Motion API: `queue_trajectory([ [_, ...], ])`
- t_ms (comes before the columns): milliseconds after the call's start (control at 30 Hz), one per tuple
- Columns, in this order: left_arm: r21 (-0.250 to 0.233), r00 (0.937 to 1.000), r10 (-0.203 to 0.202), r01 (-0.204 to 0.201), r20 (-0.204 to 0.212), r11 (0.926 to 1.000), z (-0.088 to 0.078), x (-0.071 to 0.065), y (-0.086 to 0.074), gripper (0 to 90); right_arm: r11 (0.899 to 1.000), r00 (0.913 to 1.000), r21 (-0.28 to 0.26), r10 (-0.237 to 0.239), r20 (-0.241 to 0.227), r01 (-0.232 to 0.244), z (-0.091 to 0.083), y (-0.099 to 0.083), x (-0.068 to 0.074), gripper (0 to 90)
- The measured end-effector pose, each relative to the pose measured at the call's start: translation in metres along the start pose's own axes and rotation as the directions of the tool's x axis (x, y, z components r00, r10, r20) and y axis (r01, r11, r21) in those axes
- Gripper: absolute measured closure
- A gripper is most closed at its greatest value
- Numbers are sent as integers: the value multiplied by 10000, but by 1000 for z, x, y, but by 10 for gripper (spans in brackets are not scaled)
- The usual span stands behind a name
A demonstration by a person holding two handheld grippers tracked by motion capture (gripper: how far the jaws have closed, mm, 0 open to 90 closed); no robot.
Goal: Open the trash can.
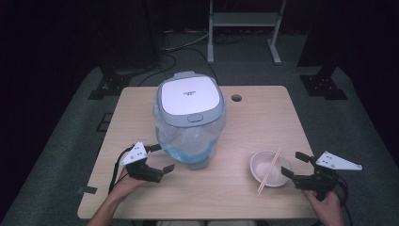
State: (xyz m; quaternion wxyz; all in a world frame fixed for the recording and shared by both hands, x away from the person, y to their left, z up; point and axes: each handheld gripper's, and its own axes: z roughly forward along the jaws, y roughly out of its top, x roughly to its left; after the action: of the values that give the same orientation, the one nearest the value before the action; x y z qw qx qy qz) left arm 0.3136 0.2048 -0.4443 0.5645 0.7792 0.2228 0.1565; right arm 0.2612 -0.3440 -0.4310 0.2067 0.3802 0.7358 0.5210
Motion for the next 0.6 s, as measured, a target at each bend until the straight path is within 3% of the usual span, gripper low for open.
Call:
queue_trajectory([
  [200, 189, 9980, 247, -259, 579, 9995, 12, -18, -2, 79, 10000, 10000, -1, -17, -18, 17, 0, 1, 1, 124],
  [333, 282, 9958, 359, -384, 844, 9989, 17, -26, -4, 130, 10000, 10000, -7, -89, -18, 89, 0, 1, 2, 124],
  [600, 490, 9916, 476, -538, 1199, 9973, 35, -37, -7, 329, 9999, 9999, 33, -112, -42, 112, 2, 0, 3, 124],
])
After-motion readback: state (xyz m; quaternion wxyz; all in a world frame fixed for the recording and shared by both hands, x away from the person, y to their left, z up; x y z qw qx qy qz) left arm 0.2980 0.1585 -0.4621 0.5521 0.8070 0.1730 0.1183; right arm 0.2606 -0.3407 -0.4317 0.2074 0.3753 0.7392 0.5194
